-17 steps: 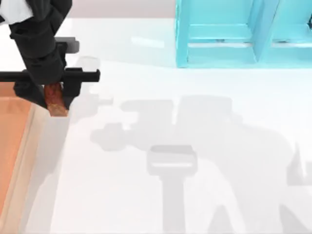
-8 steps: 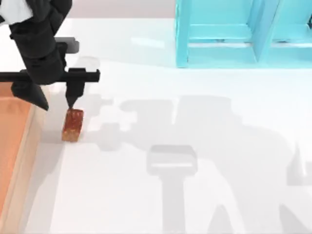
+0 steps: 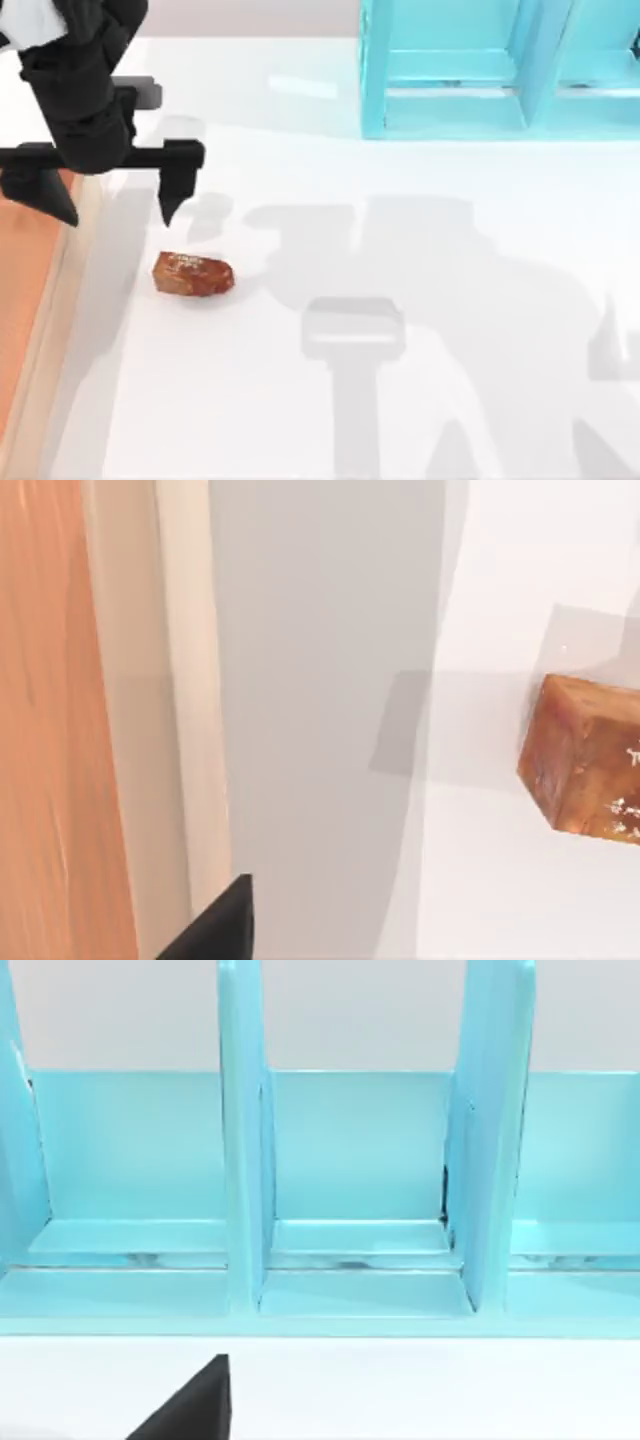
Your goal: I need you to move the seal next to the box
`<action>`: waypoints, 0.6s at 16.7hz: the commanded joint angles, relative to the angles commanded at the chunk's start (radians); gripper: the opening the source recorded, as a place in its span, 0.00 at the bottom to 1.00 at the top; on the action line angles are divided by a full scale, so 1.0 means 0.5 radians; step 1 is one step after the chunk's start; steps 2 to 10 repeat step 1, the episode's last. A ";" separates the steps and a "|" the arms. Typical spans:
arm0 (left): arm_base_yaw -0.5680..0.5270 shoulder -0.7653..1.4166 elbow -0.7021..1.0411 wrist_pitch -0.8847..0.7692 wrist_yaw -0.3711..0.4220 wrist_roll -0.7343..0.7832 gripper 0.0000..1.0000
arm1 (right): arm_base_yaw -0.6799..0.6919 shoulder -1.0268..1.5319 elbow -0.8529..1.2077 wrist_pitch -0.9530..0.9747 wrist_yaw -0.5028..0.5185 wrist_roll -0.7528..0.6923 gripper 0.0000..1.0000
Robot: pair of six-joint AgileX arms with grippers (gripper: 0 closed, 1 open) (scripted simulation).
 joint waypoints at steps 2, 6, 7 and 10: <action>0.000 0.000 0.000 0.000 0.000 0.000 1.00 | 0.000 0.000 0.000 0.000 0.000 0.000 1.00; 0.000 0.000 0.000 0.000 0.000 0.000 1.00 | 0.000 0.000 0.000 0.000 0.000 0.000 1.00; 0.000 0.000 0.000 0.000 0.000 0.000 1.00 | 0.000 0.000 0.000 0.000 0.000 0.000 1.00; 0.000 0.000 0.000 0.000 0.000 0.000 1.00 | 0.000 0.000 0.000 0.000 0.000 0.000 1.00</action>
